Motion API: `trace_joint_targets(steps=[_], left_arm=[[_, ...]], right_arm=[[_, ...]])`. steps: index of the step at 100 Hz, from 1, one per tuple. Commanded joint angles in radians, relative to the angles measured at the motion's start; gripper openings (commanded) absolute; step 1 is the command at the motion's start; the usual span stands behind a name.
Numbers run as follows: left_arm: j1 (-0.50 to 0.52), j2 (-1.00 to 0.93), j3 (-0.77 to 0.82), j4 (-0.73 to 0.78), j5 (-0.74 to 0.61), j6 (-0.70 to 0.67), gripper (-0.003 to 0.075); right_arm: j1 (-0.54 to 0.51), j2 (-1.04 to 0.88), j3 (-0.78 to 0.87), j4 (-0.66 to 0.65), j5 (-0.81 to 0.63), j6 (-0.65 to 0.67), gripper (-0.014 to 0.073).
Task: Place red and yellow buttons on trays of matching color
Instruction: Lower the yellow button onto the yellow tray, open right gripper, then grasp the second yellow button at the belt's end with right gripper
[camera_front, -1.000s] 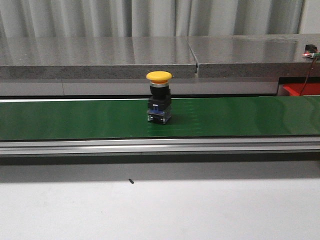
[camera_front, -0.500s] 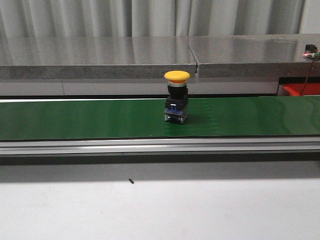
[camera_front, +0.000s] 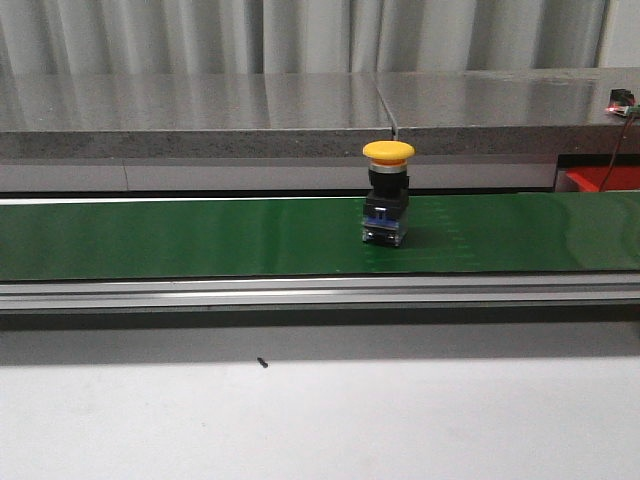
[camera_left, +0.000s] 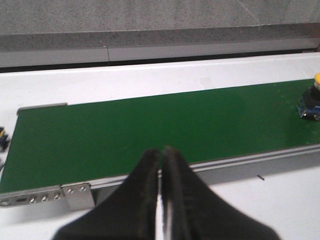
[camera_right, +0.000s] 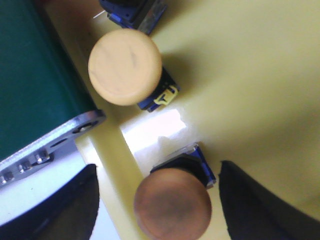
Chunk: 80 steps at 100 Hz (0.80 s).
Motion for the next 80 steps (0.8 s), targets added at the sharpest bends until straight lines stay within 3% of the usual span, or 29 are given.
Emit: trace_joint_targets(steps=[1, 30, 59, 80], left_arm=[[-0.008, 0.007, -0.026, -0.025, -0.061, -0.001, -0.0020], [-0.008, 0.007, -0.026, -0.025, -0.061, -0.001, -0.0020], [-0.008, 0.007, -0.026, -0.025, -0.061, -0.001, -0.0020], [-0.008, 0.007, -0.026, -0.025, -0.061, -0.001, -0.0020]], right_arm=[[-0.008, -0.021, -0.023, 0.018, -0.032, -0.002, 0.0531], [0.016, -0.156, -0.023, 0.018, -0.008, -0.004, 0.0531], [0.250, -0.225, -0.036, 0.018, 0.052, -0.055, 0.0531], [0.426, -0.220, -0.142, 0.018, 0.139, -0.123, 0.0529]])
